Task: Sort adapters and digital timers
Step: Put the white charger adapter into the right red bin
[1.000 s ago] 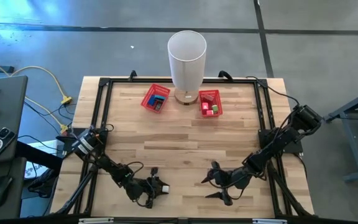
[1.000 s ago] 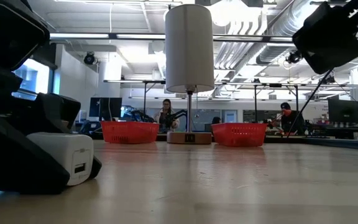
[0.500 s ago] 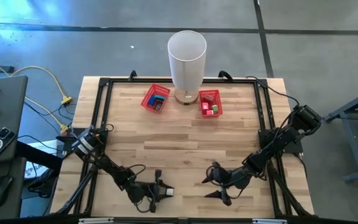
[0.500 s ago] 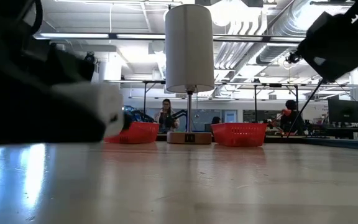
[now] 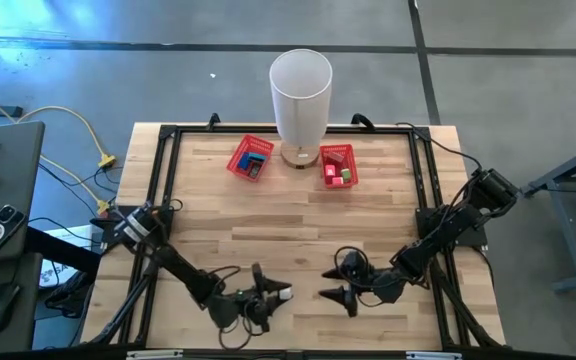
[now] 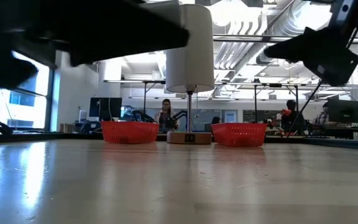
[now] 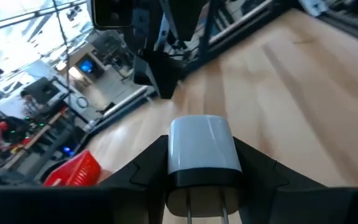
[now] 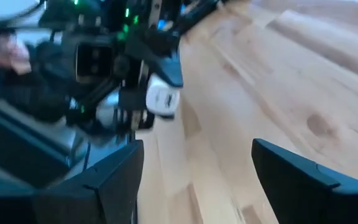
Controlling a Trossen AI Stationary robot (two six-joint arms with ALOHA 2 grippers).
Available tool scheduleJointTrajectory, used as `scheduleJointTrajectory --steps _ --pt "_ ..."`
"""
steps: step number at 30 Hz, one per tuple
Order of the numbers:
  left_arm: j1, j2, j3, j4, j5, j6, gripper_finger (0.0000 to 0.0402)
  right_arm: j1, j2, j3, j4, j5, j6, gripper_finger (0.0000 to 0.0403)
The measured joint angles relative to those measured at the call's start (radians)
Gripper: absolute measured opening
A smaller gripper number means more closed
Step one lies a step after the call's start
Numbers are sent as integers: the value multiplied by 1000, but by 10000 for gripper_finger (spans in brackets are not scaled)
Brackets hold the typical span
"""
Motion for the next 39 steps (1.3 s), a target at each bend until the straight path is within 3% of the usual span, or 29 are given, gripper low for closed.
scheduleJointTrajectory --steps 7,12,19,23,31,39 --pt "62 0 39 -1 3 5 122 -28 0 0 3 35 91 286" --pt "103 0 42 -2 86 -22 125 -46 0 0 4 30 91 286" --pt "142 0 46 -1 115 -46 126 -83 0 0 5 29 100 286" --pt "168 0 47 -1 192 -43 127 -109 0 0 4 -13 113 286" --pt "219 0 54 -1 209 -21 127 -139 0 0 16 -46 114 286" --pt "266 1 54 -2 300 -14 128 -178 0 0 22 -92 109 286"
